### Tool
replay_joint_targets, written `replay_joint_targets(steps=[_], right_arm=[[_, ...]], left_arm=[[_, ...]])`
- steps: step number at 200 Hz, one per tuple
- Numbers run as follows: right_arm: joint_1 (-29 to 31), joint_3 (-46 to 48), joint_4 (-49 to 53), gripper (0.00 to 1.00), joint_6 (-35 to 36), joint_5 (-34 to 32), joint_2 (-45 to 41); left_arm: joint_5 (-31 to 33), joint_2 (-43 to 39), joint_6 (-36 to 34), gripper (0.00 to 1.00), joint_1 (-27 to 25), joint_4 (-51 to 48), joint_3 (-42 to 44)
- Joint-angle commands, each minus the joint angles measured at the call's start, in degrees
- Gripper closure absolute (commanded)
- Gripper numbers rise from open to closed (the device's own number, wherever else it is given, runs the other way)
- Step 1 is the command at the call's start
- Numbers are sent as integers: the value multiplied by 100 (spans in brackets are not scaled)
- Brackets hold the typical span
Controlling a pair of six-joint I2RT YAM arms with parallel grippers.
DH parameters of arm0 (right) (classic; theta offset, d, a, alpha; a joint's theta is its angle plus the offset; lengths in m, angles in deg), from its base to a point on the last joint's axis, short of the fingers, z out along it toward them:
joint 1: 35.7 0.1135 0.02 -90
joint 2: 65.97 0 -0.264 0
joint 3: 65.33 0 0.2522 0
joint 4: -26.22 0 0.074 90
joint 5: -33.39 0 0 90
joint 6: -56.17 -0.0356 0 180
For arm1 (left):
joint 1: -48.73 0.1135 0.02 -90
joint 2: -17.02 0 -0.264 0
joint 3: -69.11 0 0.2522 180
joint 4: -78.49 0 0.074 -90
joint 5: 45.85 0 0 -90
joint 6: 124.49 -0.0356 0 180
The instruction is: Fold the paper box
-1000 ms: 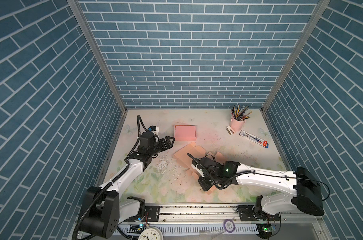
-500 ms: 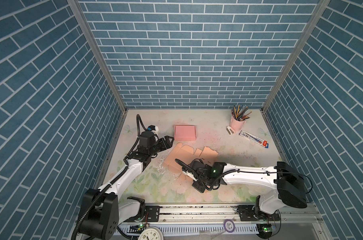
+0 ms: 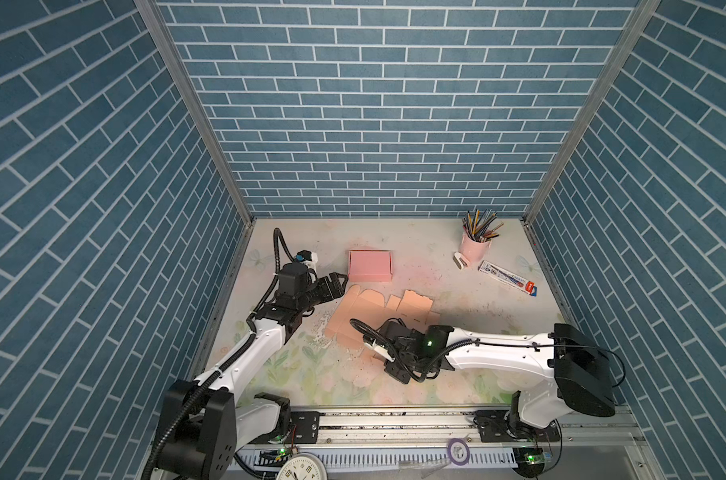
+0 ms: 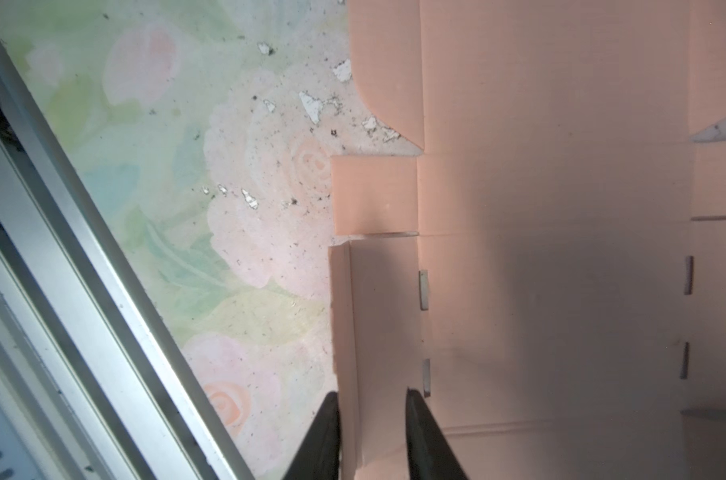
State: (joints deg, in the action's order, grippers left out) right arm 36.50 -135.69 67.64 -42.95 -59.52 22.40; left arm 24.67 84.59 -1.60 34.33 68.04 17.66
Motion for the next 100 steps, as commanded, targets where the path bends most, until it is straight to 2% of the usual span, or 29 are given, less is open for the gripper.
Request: replay_joint_targets(steps=[1, 41, 76, 100], right_arm=[[-130, 159, -310, 63, -531, 193, -503], [-343, 647, -1268, 51, -1726, 533, -1085], [-778, 834, -957, 50, -2979, 12, -1424], [-1218, 1289, -1082, 50, -3726, 162, -1830]], left_arm=[[15, 93, -180, 13, -168, -6, -36], [71, 268, -282, 13, -602, 22, 6], [-10, 427, -267, 13, -948, 199, 100], [-101, 583, -271, 13, -1246, 293, 90]])
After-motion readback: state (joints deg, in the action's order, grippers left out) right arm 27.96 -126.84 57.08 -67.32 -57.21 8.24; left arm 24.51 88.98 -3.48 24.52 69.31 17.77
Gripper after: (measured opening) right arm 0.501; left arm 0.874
